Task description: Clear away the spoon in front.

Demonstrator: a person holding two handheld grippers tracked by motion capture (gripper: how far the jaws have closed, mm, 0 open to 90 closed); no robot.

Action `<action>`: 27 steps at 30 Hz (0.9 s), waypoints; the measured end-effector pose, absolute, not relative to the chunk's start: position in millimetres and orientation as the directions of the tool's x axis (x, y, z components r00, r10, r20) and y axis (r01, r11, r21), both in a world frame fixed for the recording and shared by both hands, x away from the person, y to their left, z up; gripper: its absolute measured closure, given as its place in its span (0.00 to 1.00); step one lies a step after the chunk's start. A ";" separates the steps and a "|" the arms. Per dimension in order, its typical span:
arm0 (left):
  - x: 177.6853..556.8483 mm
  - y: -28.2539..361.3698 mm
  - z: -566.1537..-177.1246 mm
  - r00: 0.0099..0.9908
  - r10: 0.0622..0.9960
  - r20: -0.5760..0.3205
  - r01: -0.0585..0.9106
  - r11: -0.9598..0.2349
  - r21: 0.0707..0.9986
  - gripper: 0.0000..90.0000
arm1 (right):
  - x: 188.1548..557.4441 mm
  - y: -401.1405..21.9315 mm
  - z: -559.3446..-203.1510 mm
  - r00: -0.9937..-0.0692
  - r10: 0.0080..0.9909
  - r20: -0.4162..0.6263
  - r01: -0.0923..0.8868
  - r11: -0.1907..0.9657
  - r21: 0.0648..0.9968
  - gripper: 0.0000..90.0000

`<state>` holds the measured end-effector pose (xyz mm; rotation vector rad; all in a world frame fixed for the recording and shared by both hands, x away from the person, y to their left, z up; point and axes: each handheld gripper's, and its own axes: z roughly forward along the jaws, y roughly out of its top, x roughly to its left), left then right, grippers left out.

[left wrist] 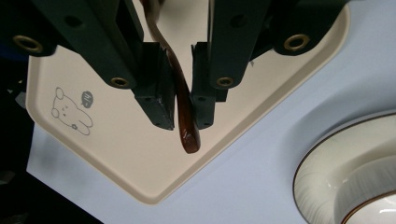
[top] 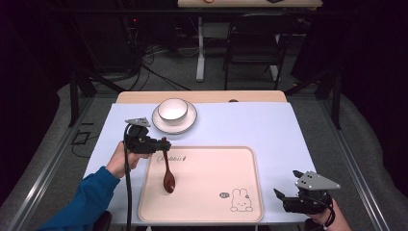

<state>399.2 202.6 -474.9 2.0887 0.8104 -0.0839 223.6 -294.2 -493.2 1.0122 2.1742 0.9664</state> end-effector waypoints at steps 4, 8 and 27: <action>402.0 204.9 -481.7 0.758 0.550 -0.351 0.601 -0.379 0.704 0.87 | 223.8 -293.9 -493.3 -0.567 0.806 -0.173 0.412 0.459 0.787 0.16; 404.1 206.5 -491.1 0.732 0.579 -0.360 0.618 -0.341 0.708 0.86 | 224.0 -293.7 -493.2 -0.567 0.805 -0.175 0.412 0.461 0.786 0.16; 404.4 197.7 -511.8 0.688 0.655 -0.314 0.642 -0.347 0.683 0.82 | 223.6 -294.0 -493.2 -0.567 0.805 -0.175 0.412 0.461 0.786 0.16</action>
